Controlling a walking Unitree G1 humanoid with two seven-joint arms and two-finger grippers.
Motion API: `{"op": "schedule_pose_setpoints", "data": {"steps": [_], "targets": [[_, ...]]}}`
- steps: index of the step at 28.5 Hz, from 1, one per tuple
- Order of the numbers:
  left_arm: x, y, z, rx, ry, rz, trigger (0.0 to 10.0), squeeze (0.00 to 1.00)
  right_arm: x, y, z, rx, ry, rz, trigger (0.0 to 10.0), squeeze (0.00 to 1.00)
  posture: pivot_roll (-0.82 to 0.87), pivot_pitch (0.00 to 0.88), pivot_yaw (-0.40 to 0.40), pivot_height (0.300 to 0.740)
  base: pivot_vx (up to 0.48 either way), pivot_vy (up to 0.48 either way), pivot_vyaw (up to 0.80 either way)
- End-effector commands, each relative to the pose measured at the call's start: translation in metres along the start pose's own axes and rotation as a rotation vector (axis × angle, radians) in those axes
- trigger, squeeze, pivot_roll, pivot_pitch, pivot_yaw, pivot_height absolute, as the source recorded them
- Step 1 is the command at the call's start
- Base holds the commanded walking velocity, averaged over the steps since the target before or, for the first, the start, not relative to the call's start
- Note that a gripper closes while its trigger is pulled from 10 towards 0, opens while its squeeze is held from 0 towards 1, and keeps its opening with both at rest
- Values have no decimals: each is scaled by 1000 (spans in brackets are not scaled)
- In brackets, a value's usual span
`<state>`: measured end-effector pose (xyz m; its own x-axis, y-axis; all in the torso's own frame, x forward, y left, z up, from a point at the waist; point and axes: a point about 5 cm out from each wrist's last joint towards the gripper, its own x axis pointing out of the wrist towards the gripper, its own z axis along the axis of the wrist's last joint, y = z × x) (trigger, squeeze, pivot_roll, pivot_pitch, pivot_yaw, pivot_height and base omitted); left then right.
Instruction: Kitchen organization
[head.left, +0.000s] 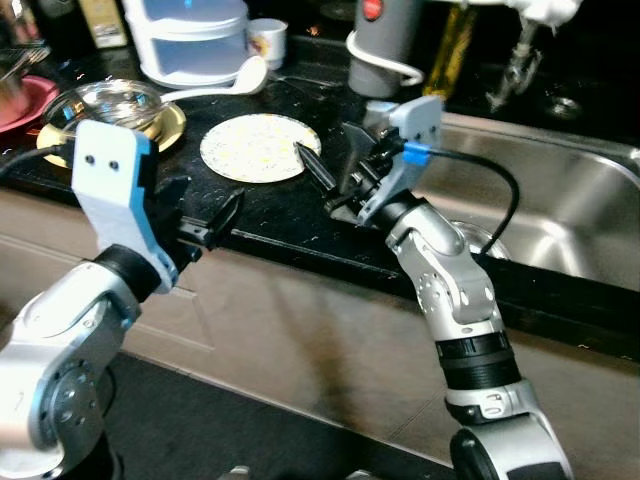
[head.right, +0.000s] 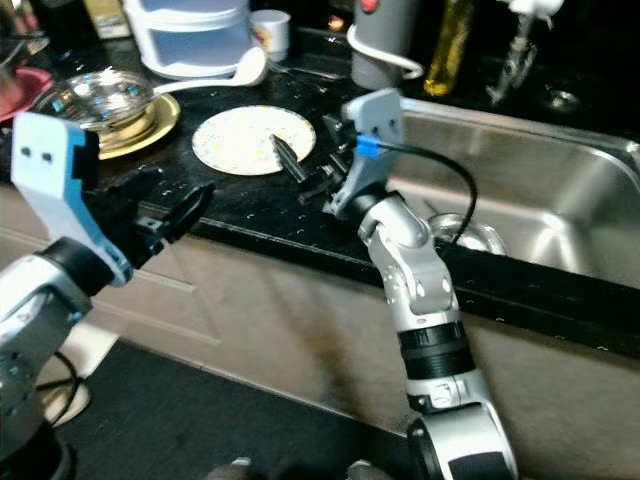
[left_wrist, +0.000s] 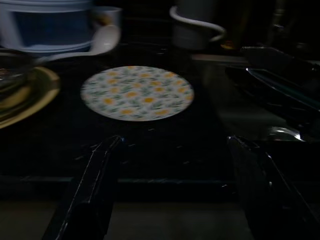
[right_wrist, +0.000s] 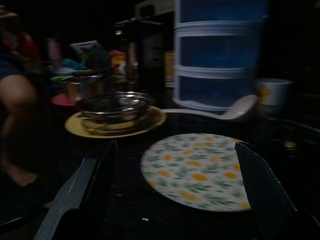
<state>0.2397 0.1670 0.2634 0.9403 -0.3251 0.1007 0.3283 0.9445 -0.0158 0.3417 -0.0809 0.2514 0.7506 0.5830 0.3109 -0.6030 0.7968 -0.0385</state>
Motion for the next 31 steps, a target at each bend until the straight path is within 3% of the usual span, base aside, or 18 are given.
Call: {"op": "schedule_pose_setpoints", "data": {"steps": [1, 6, 8, 9, 13, 14, 16, 23, 27, 31], "targets": [[1, 0, -1, 5, 4, -4, 10000, 0, -2, -2, 0, -10, 11, -5, 10000, 0, 95, 65, -45, 732, 0, 0, 794], [1, 1, -1, 9, -3, 6, 10000, 0, -2, -1, -2, -33, 17, 1, 10000, 0, 96, 60, -48, 732, 0, 0, 466], [0, 5, -1, 15, -10, 26, 10000, 0, 1, 2, -3, -145, 41, 30, 10000, 0, 98, 56, -50, 732, 0, 0, 0], [0, 5, -1, 15, -10, 26, 10000, 0, 1, 2, -3, -145, 41, 30, 10000, 0, 98, 56, -50, 732, 0, 0, 0], [-1, 9, 0, 23, -17, 41, 10000, 0, 7, 12, -9, -533, 139, 171, 10000, 0, 97, 56, -54, 732, 0, 0, 0], [-1, 9, 0, 23, -17, 41, 10000, 0, 7, 12, -9, -533, 139, 171, 10000, 0, 97, 56, -54, 732, 0, 0, 0], [-2, 11, 3, 30, -28, 50, 10000, 0, 14, 14, -14, -685, 207, 206, 10000, 0, 96, 59, -55, 732, 0, 0, 0], [-7, 22, 8, 71, -27, 77, 10000, 0, 25, 16, -17, -794, 283, 276, 10000, 0, 105, 66, -68, 732, 0, 0, 0], [-14, 33, 8, 95, -5, 118, 10000, 0, 35, 18, -18, -933, 355, 365, 10000, 0, 109, 70, -78, 732, 0, 0, 0], [-16, 34, 7, 93, -1, 126, 10000, 0, 43, 18, -17, -985, 386, 386, 10000, 0, 111, 72, -88, 732, 0, 0, 0]]}}
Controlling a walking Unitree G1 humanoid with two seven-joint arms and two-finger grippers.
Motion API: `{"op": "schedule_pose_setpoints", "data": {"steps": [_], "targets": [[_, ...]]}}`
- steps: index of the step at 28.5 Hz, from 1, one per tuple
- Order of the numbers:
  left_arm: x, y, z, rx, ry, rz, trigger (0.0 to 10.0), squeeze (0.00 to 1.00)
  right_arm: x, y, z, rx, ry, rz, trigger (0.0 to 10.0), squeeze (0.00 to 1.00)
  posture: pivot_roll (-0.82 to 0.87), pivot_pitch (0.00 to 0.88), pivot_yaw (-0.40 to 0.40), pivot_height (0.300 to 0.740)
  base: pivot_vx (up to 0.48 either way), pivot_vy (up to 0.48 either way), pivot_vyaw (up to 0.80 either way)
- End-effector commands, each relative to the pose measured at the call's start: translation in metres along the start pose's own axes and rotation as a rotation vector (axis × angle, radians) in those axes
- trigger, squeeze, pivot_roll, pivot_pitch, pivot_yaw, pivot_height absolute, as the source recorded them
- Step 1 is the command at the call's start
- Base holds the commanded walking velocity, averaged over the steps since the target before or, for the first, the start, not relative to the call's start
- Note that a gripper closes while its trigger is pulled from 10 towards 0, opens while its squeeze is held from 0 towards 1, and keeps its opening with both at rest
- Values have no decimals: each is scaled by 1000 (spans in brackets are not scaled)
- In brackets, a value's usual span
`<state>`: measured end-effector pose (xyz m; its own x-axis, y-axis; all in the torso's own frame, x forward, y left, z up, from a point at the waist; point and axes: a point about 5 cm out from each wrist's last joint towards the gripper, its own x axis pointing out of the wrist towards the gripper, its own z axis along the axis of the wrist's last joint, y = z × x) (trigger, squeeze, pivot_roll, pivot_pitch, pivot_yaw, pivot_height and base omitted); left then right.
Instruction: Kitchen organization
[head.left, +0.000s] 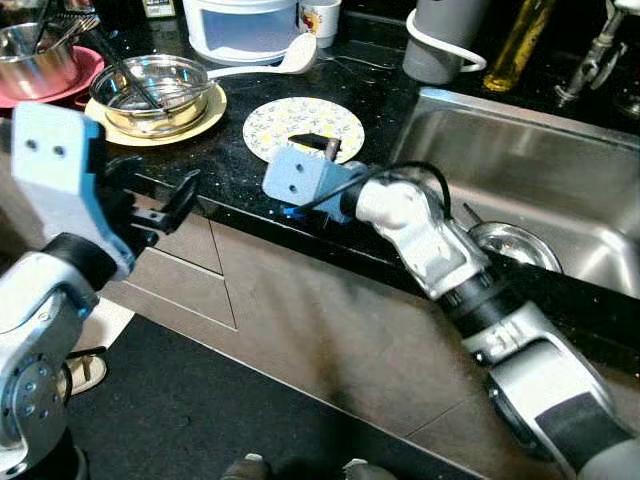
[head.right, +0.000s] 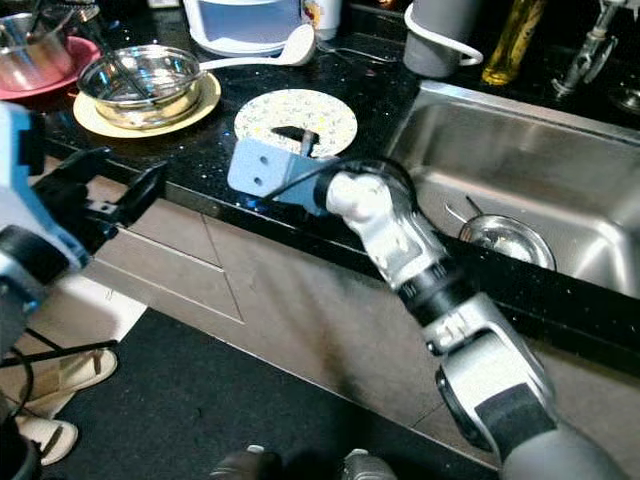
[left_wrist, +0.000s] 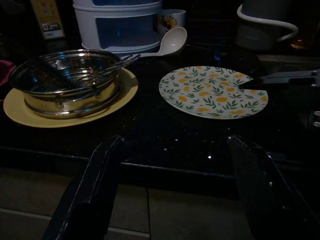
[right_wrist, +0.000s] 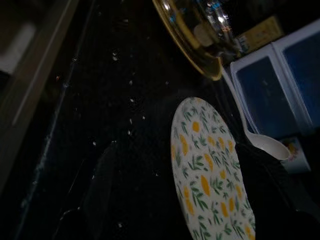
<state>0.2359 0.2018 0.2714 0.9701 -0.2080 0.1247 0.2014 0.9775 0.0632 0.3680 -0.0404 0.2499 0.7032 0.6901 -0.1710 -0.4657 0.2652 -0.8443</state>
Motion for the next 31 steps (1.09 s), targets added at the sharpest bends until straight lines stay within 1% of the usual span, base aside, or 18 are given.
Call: {"op": "schedule_pose_setpoints", "data": {"steps": [1, 4, 6, 7, 8, 9, 13, 14, 15, 18, 19, 21, 22, 25, 31], "targets": [[-1, 2, -3, -1, 19, 5, 10000, 0, 4, -1, 2, -36, 16, 23, 10000, 0, 114, 73, -94, 732, 0, 0, 0], [-2, 1, -2, -5, 14, 7, 10000, 0, 10, -9, 6, -43, 45, 17, 10000, 0, 115, 74, -101, 732, 0, 0, 0], [-2, 1, -2, -5, 14, 7, 10000, 0, 10, -9, 6, -43, 45, 17, 10000, 0, 115, 74, -101, 732, 0, 0, 0], [-3, 0, -2, -6, 13, 6, 10000, 0, 14, -13, 4, -62, 79, 13, 10000, 0, 116, 76, -106, 732, 0, 0, 0], [-3, 0, -2, -6, 13, 6, 10000, 0, 14, -13, 4, -62, 79, 13, 10000, 0, 116, 76, -106, 732, 0, 0, 0], [-3, 0, -2, -7, 13, 5, 10000, 0, 15, -14, 2, -82, 109, 5, 10000, 0, 116, 76, -106, 732, 0, 0, 0], [-4, -2, -2, -11, 11, 0, 10000, 0, 21, -15, -10, -74, 197, 1, 10000, 0, 114, 80, -113, 732, 0, 0, 0], [-4, -2, -2, -11, 11, 0, 10000, 0, 21, -15, -10, -74, 197, 1, 10000, 0, 114, 80, -113, 732, 0, 0, 0], [-4, -3, -2, -12, 9, -2, 10000, 0, 22, -14, -18, -80, 242, -4, 10000, 0, 116, 81, -116, 732, 0, 0, 0], [-4, -3, -2, -12, 9, -2, 10000, 0, 22, -15, -22, -83, 271, -11, 10000, 0, 117, 82, -118, 732, 0, 0, 0], [-4, -3, -2, -12, 6, -1, 10000, 0, 21, -18, -27, -94, 298, -19, 10000, 0, 119, 83, -120, 732, 0, 0, 0], [-4, -3, -1, -13, 6, 1, 10000, 0, 20, -20, -28, -100, 309, -24, 10000, 0, 119, 85, -121, 732, 0, 0, 0], [-5, -3, -1, -11, 4, 3, 10000, 0, 19, -24, -31, -114, 330, -38, 10000, 0, 120, 83, -124, 732, 0, 0, 0], [-5, -2, 0, -11, 2, 7, 10000, 0, 19, -26, -32, -141, 345, -46, 10000, 0, 120, 83, -124, 732, 0, 0, 0], [-7, 1, 1, -11, -3, 30, 10000, 0, 20, -24, -32, -160, 334, -34, 10000, 0, 119, 84, -124, 732, 0, 0, 0]]}}
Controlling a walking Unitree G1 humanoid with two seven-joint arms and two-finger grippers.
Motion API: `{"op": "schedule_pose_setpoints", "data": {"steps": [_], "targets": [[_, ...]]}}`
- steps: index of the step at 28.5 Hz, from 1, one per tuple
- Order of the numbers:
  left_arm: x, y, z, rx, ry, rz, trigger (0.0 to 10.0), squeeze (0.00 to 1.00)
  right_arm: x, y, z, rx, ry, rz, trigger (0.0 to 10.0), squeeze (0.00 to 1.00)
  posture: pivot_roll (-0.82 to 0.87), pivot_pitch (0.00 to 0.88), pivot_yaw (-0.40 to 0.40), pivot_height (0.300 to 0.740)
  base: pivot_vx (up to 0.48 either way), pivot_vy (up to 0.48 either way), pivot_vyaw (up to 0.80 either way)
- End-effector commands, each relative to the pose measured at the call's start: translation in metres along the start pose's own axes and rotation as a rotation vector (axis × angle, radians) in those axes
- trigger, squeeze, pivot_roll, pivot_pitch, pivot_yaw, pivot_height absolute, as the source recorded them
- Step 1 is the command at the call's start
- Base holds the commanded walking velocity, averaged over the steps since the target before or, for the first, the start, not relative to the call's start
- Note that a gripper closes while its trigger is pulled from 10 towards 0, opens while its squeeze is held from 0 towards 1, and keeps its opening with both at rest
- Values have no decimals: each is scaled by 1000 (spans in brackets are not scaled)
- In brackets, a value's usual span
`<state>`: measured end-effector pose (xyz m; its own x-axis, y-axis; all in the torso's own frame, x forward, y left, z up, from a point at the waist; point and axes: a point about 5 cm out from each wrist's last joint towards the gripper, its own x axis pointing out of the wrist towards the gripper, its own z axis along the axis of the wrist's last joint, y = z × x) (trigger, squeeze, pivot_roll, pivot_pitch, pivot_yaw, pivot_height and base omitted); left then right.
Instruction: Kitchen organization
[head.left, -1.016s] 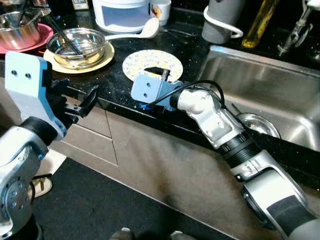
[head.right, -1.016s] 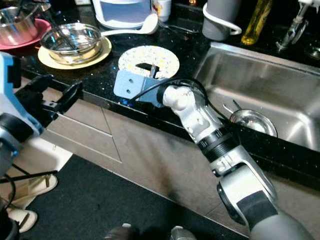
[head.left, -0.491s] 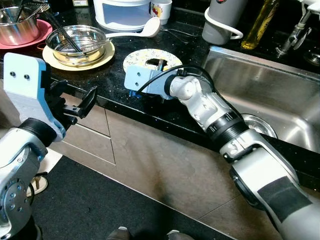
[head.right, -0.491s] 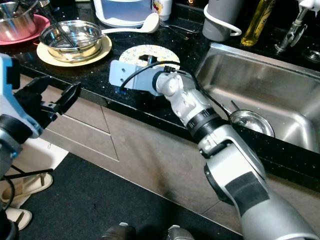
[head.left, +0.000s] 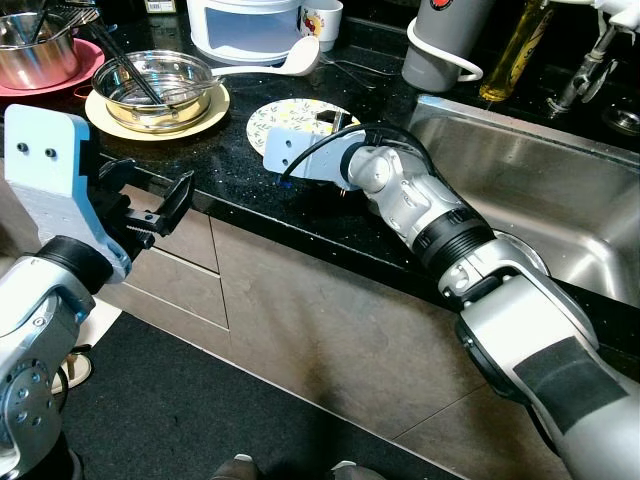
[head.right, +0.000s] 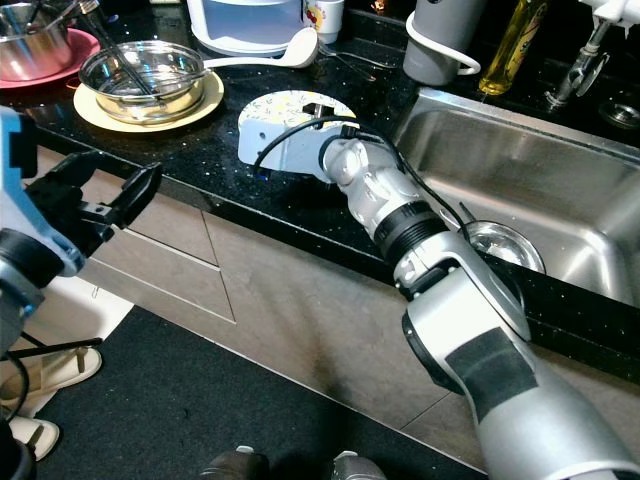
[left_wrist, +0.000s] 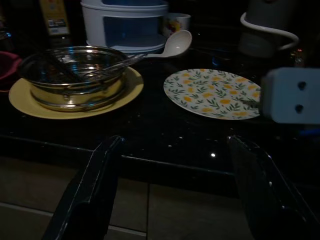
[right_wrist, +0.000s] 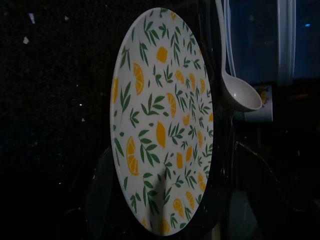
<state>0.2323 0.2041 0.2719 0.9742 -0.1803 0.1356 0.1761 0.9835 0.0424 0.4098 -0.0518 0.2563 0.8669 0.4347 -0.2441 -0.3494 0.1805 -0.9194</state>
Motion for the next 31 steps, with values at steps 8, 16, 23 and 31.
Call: {"op": "schedule_pose_setpoints", "data": {"steps": [8, 16, 23, 31], "targets": [[-2, -2, -10, -21, 56, -4, 10000, 0, 3, 14, -4, -48, -17, 61, 0, 0, 120, 82, -121, 732, 0, 0, 0], [-2, -5, -8, -28, 51, -10, 10000, 0, 1, 15, -11, -49, -17, 53, 0, 0, 124, 74, -119, 732, 0, 0, 0], [0, -7, -7, -30, 47, -18, 10000, 0, -1, 8, -16, -32, -8, 12, 0, 0, 124, 67, -116, 732, 0, 0, 0], [0, -8, -7, -33, 45, -20, 10000, 0, -6, -3, -11, 20, -116, -123, 0, 0, 120, 67, -111, 732, 0, 0, 0]]}}
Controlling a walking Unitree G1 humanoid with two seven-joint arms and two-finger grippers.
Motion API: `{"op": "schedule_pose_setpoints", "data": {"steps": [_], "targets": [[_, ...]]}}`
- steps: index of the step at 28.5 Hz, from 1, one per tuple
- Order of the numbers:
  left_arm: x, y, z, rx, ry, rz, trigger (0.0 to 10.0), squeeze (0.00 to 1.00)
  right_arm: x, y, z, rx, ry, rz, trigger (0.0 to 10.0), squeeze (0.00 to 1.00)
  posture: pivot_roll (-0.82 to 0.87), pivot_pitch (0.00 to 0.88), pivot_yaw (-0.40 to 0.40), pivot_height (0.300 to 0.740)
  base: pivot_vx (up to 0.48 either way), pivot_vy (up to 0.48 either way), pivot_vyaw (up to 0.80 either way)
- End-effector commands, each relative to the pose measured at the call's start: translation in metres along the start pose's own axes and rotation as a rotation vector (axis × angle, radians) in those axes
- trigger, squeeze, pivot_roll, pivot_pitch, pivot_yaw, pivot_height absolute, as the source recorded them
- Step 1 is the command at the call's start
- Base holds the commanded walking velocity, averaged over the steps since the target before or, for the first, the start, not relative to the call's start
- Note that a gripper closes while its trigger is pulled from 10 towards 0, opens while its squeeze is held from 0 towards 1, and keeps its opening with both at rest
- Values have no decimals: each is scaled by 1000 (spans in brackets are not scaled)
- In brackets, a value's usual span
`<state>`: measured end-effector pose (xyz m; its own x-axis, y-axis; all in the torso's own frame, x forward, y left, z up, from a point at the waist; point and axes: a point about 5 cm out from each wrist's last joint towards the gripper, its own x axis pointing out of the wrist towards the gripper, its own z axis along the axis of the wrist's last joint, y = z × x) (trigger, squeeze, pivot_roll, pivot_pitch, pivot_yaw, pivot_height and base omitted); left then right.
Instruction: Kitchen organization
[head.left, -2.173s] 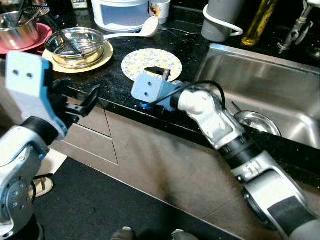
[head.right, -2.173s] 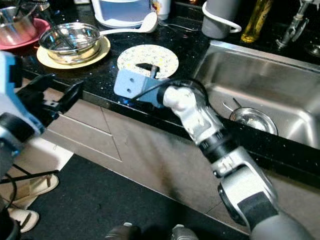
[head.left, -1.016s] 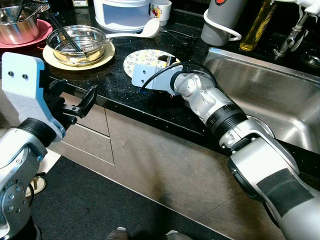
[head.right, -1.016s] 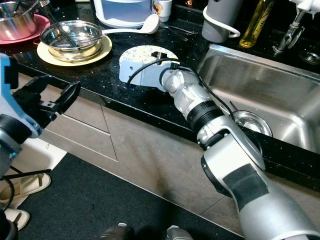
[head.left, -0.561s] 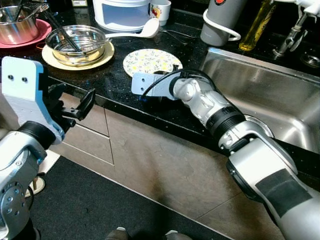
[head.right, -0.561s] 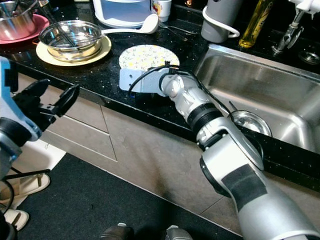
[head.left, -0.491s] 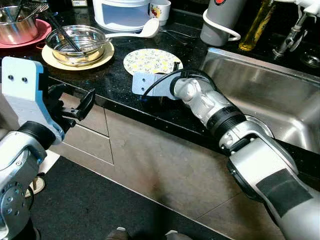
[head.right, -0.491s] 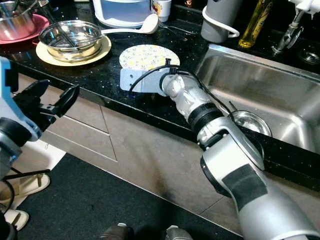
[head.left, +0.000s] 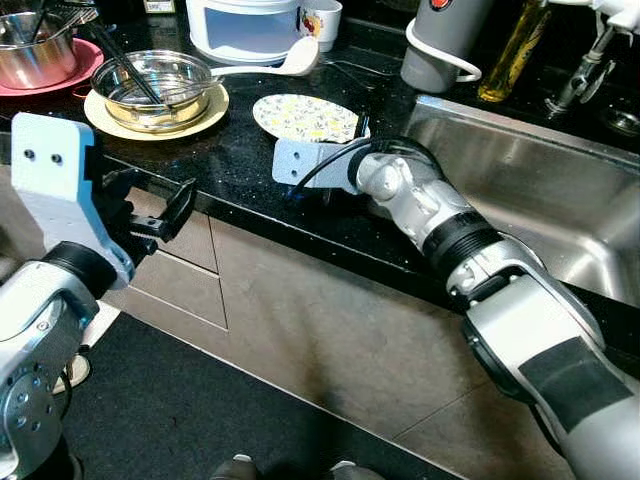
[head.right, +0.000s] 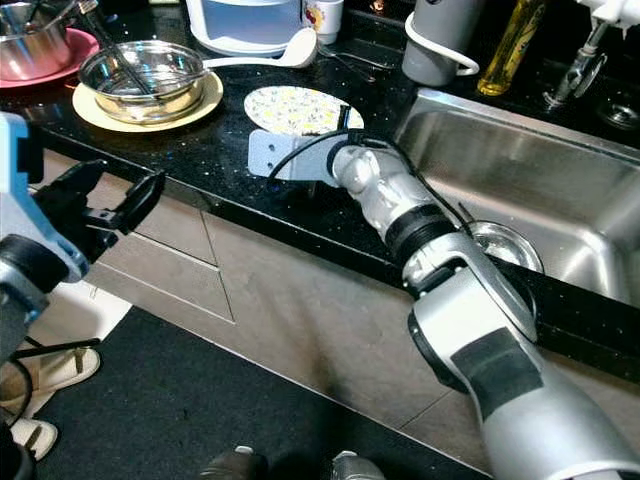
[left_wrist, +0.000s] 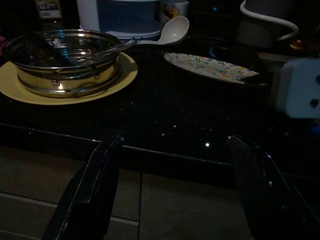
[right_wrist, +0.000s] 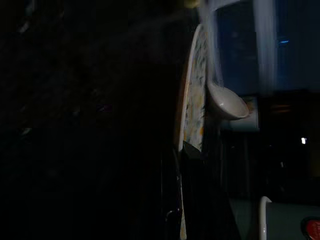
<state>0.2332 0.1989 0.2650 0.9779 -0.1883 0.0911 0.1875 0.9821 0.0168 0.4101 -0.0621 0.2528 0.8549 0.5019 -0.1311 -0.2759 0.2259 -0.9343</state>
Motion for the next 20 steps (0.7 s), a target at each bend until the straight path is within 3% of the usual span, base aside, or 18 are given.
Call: {"op": "schedule_pose_setpoints", "data": {"steps": [1, 12, 17, 20], "targets": [[0, -3, 0, -8, -2, -13, 10000, 0, -4, -10, 0, 41, -43, -91, 0, 0, 120, 67, -107, 732, 0, 0, 0], [3, -6, 1, -12, -3, -29, 10000, 0, -18, -25, -2, 31, -116, -314, 0, 0, 110, 69, -93, 732, 0, 0, 0], [5, -8, 1, -17, -5, -37, 10000, 0, -27, -30, -28, -110, 3, -369, 0, 0, 103, 71, -90, 732, 0, 0, 0], [6, -9, 1, -20, -7, -41, 10000, 0, -32, -31, -43, -142, 76, -369, 0, 0, 101, 70, -88, 732, 0, 0, 0]]}}
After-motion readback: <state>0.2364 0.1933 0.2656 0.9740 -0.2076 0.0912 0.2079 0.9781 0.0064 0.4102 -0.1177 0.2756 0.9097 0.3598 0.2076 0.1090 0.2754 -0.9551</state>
